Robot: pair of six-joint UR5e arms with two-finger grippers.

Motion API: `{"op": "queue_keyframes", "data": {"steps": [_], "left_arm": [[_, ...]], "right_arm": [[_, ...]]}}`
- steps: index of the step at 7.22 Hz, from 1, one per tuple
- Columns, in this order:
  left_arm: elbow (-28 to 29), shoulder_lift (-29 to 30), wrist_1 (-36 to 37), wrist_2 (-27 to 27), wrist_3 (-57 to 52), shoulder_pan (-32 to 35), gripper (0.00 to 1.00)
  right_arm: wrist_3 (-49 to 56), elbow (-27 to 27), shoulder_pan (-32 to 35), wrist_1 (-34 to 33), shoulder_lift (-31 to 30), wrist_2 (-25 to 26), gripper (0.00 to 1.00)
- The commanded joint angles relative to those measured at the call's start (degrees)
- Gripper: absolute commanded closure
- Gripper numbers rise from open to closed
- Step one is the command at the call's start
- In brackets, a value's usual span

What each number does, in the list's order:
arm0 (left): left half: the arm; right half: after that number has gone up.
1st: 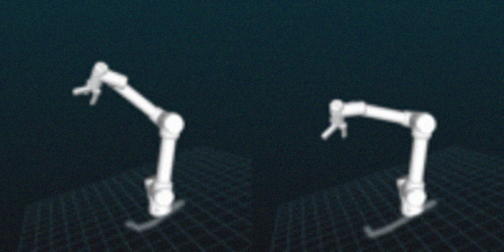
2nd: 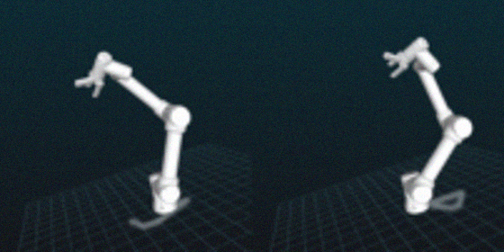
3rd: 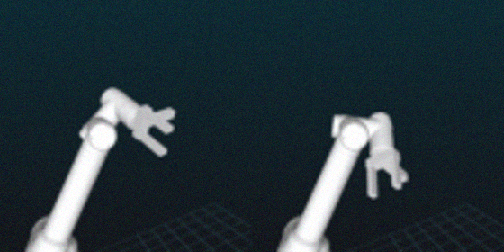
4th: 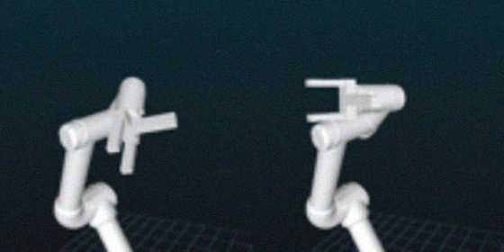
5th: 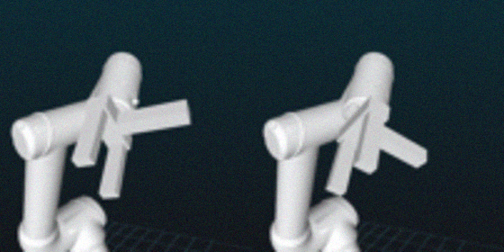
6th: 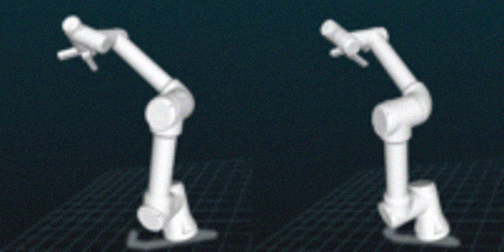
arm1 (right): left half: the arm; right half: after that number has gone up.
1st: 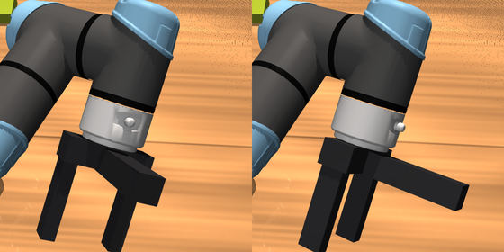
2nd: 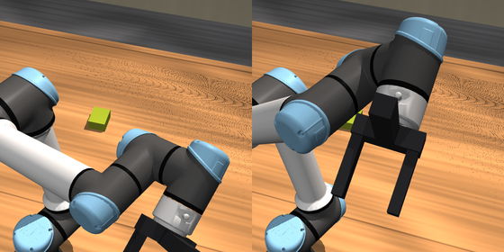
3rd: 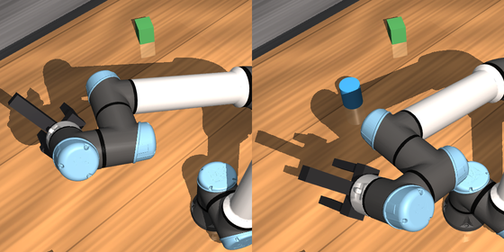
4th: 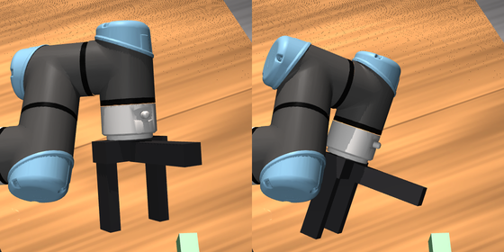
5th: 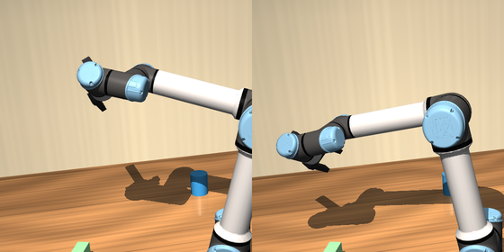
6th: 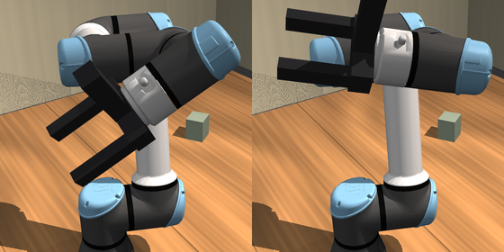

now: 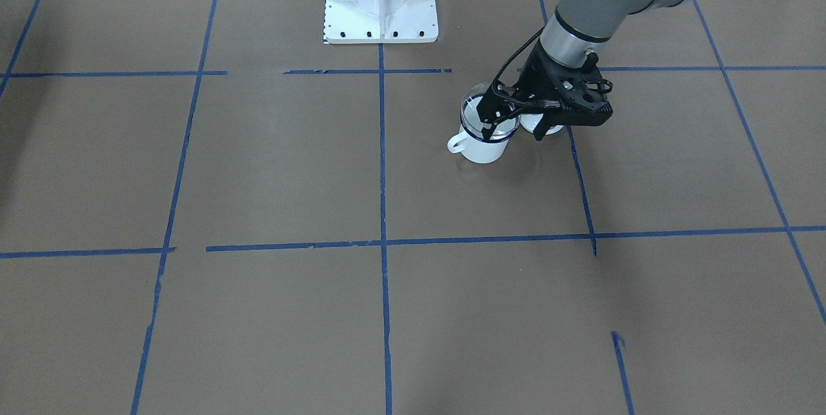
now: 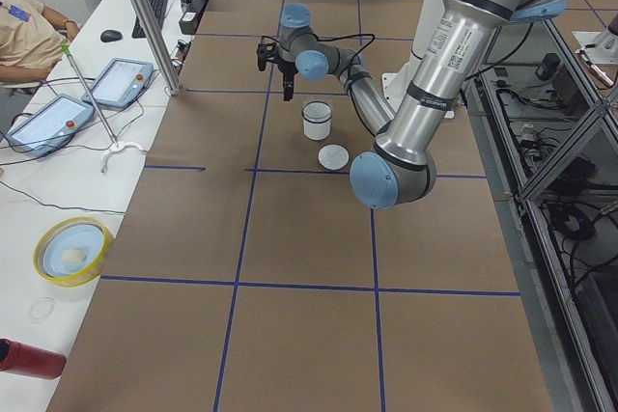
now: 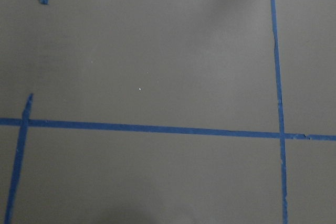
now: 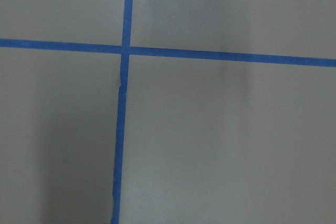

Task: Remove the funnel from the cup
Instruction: 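Move the left gripper over the glass funnel in the white mug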

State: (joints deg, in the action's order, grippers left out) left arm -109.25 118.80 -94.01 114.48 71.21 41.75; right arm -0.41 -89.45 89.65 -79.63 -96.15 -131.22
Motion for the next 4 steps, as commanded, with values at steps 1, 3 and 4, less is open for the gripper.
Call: {"op": "queue_keyframes", "data": {"steps": [1, 3, 4], "left_arm": [[0.70, 1.87, 5.50, -5.05, 1.39, -6.40, 0.00], [1.23, 1.87, 5.68, -5.06, 1.39, -8.52, 0.14], [1.67, 1.87, 6.12, -5.06, 1.39, -9.13, 0.35]], "right_arm": [[0.06, 0.06, 0.00, 0.00, 0.00, 0.00, 0.00], [0.06, -0.02, 0.00, 0.00, 0.00, 0.00, 0.00], [-0.03, -0.02, 0.00, 0.00, 0.00, 0.00, 0.00]]}}
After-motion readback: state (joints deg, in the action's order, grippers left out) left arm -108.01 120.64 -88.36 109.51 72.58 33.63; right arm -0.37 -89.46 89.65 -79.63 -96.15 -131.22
